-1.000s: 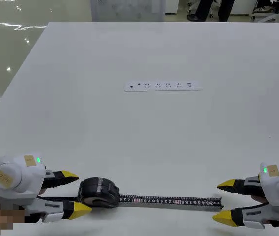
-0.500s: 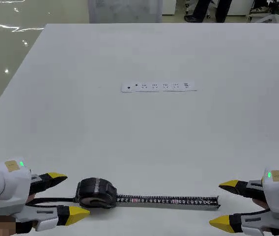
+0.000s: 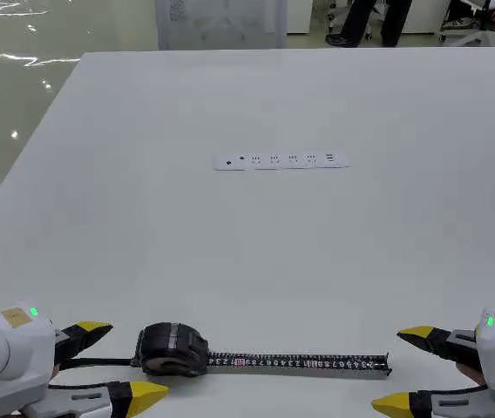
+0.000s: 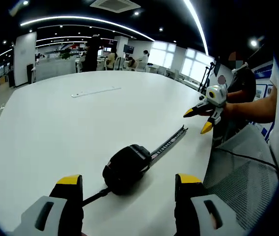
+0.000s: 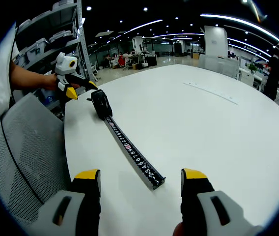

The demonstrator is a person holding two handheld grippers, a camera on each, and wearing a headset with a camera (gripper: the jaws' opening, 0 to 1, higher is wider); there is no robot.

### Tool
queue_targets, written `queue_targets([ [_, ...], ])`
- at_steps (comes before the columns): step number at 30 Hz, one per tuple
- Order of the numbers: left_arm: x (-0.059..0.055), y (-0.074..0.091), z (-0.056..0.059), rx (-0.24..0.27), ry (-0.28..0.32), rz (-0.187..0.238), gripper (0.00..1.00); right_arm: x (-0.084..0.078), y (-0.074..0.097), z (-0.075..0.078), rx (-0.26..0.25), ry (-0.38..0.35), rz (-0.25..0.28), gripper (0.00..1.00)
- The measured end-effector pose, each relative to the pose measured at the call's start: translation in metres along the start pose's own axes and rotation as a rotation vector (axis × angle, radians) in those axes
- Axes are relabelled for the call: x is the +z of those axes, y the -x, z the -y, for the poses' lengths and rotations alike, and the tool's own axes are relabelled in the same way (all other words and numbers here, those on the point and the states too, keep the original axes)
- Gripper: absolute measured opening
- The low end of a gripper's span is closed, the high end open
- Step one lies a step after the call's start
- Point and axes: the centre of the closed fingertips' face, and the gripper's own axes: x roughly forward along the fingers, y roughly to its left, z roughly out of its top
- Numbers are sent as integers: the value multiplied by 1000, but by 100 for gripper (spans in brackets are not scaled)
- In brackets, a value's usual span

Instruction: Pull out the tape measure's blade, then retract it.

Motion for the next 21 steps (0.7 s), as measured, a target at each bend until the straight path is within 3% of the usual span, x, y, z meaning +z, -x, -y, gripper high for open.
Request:
queue_targets([
  [7,1,-1,-1,50,92,31,78,5,4,-3,-30,-31,21,70],
  [21,-2,4,-7,101,155,59,80,5,8,-5,-64,-71,41,75],
])
